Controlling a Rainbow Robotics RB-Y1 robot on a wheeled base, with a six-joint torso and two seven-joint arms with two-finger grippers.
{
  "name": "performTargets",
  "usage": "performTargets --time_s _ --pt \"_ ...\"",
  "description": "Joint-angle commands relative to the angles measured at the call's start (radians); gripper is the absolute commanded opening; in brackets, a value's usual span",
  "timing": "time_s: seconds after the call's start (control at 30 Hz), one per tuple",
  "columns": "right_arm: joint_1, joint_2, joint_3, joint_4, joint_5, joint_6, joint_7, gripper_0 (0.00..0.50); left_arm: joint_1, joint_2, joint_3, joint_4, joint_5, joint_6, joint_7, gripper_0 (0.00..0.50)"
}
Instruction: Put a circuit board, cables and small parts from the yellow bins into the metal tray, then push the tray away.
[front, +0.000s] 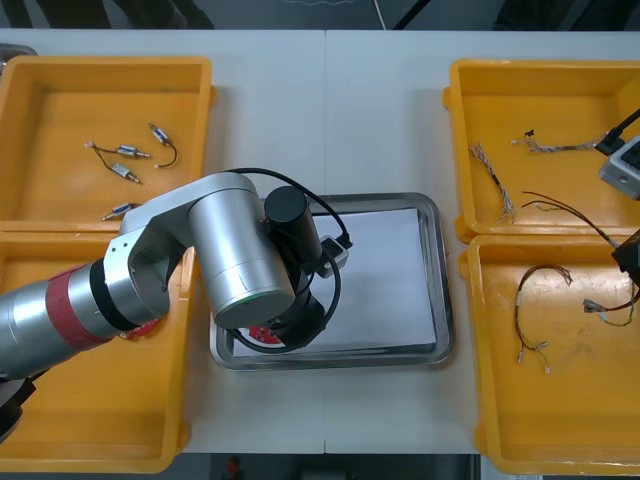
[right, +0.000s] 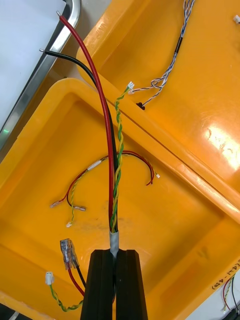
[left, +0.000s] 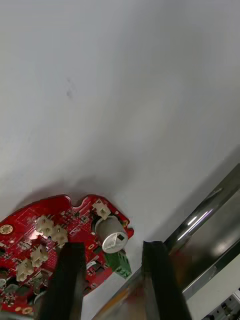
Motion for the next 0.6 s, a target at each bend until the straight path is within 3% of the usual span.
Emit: performTargets --time_s 0.03,0.27,0.5,0.6 --pt "-0.025 -0.041 0.013 -0.021 -0.018 0.004 -0.006 0.0 -0.04 -0.026 -0.013 -0.011 -0.006 -0.027 0.12 0.443" --pt "-0.034 -0.045 0.013 -0.022 -0.044 0.004 -0.004 0.0 -0.04 -0.026 0.037 -0.029 0.003 0.001 0.126 0.498" --pt "-0.102 -0.045 0.021 -0.022 -0.151 0.004 -0.01 0.0 -0.041 -0.026 0.2 -0.083 0.042 0.116 0.114 0.5" --pt "-0.158 -0.05 0.078 -0.022 -0.161 0.004 -0.014 0.0 -0.04 -0.026 0.269 -0.098 0.056 0.165 0.105 0.5"
